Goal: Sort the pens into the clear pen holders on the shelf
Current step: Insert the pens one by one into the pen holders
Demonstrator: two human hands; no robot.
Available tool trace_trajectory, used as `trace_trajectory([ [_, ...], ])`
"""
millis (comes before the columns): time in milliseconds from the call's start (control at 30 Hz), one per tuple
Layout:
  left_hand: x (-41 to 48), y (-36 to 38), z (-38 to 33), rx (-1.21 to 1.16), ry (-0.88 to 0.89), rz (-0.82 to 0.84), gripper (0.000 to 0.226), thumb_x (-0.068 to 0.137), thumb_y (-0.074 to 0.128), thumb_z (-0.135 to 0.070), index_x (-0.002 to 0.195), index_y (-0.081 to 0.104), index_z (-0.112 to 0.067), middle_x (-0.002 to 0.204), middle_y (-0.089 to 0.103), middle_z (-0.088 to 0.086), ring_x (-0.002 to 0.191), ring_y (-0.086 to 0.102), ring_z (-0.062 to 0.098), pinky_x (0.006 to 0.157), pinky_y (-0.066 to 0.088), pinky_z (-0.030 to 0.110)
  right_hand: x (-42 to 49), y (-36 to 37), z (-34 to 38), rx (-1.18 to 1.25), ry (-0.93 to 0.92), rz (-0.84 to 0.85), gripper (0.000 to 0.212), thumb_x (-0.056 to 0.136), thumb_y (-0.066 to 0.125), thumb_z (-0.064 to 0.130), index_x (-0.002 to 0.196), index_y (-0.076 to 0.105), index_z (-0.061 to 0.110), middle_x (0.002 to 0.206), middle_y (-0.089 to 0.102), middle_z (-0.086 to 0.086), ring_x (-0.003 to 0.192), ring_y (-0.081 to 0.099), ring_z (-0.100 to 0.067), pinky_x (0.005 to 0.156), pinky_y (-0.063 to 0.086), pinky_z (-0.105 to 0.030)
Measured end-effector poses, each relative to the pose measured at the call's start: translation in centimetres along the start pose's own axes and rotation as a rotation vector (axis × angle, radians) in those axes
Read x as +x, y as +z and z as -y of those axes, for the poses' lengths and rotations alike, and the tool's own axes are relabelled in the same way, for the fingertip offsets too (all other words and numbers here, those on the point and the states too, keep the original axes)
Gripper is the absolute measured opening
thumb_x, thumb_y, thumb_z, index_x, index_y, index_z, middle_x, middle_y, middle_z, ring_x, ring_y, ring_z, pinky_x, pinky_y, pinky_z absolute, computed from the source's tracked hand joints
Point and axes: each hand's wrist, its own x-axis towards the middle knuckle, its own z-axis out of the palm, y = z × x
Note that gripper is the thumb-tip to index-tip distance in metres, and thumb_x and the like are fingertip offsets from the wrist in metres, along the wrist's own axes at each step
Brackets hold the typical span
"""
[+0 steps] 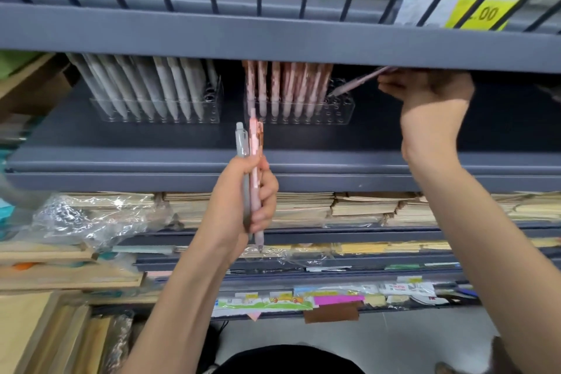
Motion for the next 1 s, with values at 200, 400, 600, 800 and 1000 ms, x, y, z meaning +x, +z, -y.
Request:
trace_trajectory([
  [200,-0.1,0.4,0.3,0.155,0.112,-0.071,0.012,0.101,0.052,-0.024,0.102,0.046,-0.013,0.066,0.050,0.001,0.039,0.031,0.012,0.036,0.025,0.019,1.3,1.0,-1.0,-0.691,-0.043,0.211,0.010,0.079,0.063,0.027,0.070,0.062,0.027,0.097,0.074,-0.012,0.099,0.068,-0.029,0.096,0.050,-0.044],
  [400,-0.1,0.0,0.9,0.245,0.180,-0.108,0.021,0.099,0.059,-0.029,0.092,0.058,-0.010,0.077,0.066,0.008,0.038,0.038,0.013,0.037,0.031,0.020,1.7,3.8,-1.5,-0.817,-0.143,0.358,0.032,0.090,0.053,0.028,0.116,0.064,0.013,0.126,0.064,-0.009,0.124,0.051,-0.027,0.109,0.034,-0.032],
  [600,0.2,0.5,1.1,0.231,0.194,-0.146,0.022,0.098,0.056,-0.040,0.098,0.072,-0.025,0.082,0.073,0.008,0.035,0.038,0.011,0.036,0.028,0.018,2.9,3.9,-1.9,-0.959,-0.217,0.363,0.035,0.098,0.052,0.036,0.130,0.058,0.023,0.137,0.058,-0.001,0.130,0.044,-0.021,0.089,0.020,-0.010],
  [800,0.6,1.3,1.6,0.139,0.196,-0.098,0.025,0.098,0.051,-0.025,0.103,0.074,-0.018,0.074,0.066,0.008,0.038,0.031,0.011,0.037,0.023,0.019,-0.1,1.4,-0.8,-0.613,-0.251,0.272,0.028,0.086,0.063,0.037,0.085,0.071,0.011,0.085,0.072,-0.015,0.078,0.064,-0.027,0.080,0.049,-0.040],
  [1000,1.3,3.4,3.1,0.135,0.171,-0.052,0.028,0.097,0.048,-0.020,0.108,0.072,-0.013,0.075,0.066,0.010,0.038,0.034,0.013,0.038,0.024,0.021,-2.6,-0.2,0.0,-0.578,0.003,0.765,0.007,0.082,0.072,0.044,0.080,0.074,0.038,0.084,0.071,0.024,0.081,0.065,0.004,0.070,0.048,-0.009],
])
